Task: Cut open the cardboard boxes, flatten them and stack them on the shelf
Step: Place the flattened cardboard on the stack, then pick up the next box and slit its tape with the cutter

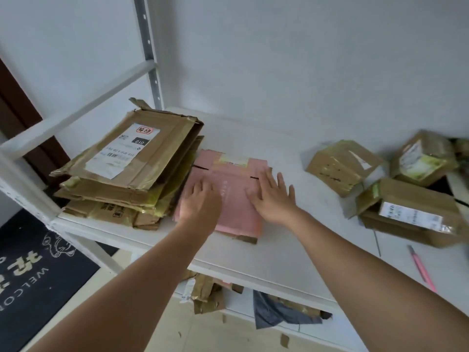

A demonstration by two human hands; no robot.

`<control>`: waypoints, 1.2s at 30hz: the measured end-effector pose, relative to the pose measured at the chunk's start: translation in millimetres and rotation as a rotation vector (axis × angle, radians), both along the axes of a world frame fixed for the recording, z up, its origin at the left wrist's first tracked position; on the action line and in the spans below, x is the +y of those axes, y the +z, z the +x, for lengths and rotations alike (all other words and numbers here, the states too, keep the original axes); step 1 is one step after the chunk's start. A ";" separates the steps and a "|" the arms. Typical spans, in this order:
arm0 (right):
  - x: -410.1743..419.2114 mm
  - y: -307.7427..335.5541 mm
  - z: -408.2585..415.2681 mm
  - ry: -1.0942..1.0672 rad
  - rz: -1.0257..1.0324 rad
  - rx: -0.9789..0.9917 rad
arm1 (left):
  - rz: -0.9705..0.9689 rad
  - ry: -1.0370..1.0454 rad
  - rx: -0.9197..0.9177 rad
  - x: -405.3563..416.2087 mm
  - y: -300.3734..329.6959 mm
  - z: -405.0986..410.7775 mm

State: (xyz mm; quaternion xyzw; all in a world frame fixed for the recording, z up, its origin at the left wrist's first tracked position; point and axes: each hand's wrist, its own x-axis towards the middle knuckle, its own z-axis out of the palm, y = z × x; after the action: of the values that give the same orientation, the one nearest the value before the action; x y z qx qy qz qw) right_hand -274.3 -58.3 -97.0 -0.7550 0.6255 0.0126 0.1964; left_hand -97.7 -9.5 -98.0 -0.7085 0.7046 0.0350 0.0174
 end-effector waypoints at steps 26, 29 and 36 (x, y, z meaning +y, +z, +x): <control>-120.7 48.8 -291.7 -0.174 -0.039 -0.367 | 0.005 0.309 1.495 -60.2 3.3 -297.6; -109.3 67.6 -275.1 -0.036 -0.132 -0.483 | -0.083 0.345 1.475 -55.3 14.9 -289.4; -37.2 114.0 -230.5 0.129 -0.378 -0.674 | -0.551 0.199 1.473 -2.6 69.7 -247.7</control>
State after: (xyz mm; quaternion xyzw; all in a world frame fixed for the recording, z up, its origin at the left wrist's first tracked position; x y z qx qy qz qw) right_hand -504.9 -95.5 17.0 -0.7773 0.4687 -0.3393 0.2471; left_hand -345.4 -12.0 -28.3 -0.5413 0.4516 0.3206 -0.6326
